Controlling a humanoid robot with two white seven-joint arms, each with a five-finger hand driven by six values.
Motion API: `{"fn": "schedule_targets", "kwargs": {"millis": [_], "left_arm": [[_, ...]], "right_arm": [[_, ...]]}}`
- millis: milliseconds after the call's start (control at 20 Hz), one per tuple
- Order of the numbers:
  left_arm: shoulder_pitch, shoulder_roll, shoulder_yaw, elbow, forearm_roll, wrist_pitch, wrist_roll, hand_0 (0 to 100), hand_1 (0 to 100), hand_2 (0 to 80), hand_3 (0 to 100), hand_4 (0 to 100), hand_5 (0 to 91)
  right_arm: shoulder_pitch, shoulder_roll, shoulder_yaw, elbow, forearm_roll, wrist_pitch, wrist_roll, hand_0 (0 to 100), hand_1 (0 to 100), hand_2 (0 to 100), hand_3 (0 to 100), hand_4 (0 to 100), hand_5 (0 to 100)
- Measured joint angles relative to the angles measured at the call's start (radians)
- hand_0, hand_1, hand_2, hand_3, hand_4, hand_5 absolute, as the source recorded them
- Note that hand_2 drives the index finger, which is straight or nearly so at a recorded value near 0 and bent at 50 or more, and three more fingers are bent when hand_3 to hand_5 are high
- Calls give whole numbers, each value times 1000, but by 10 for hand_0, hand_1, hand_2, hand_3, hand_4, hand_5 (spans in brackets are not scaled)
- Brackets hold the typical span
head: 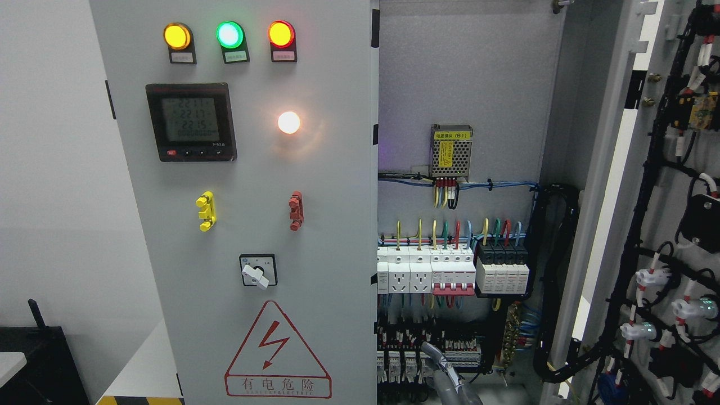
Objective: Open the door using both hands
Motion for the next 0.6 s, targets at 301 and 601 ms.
{"fn": "schedule_targets", "kwargs": {"millis": [301,601], "left_arm": [[0,0,0,0,0,-1,0,0,0,0,0,0,0],[0,0,0,0,0,-3,0,0,0,0,0,0,0]], "right_arm": [[-71,11,5,70,-24,15,1,382,0,0,0,0,0],[-125,17,20,128,-33,18,9,382,0,0,0,0,0]]}}
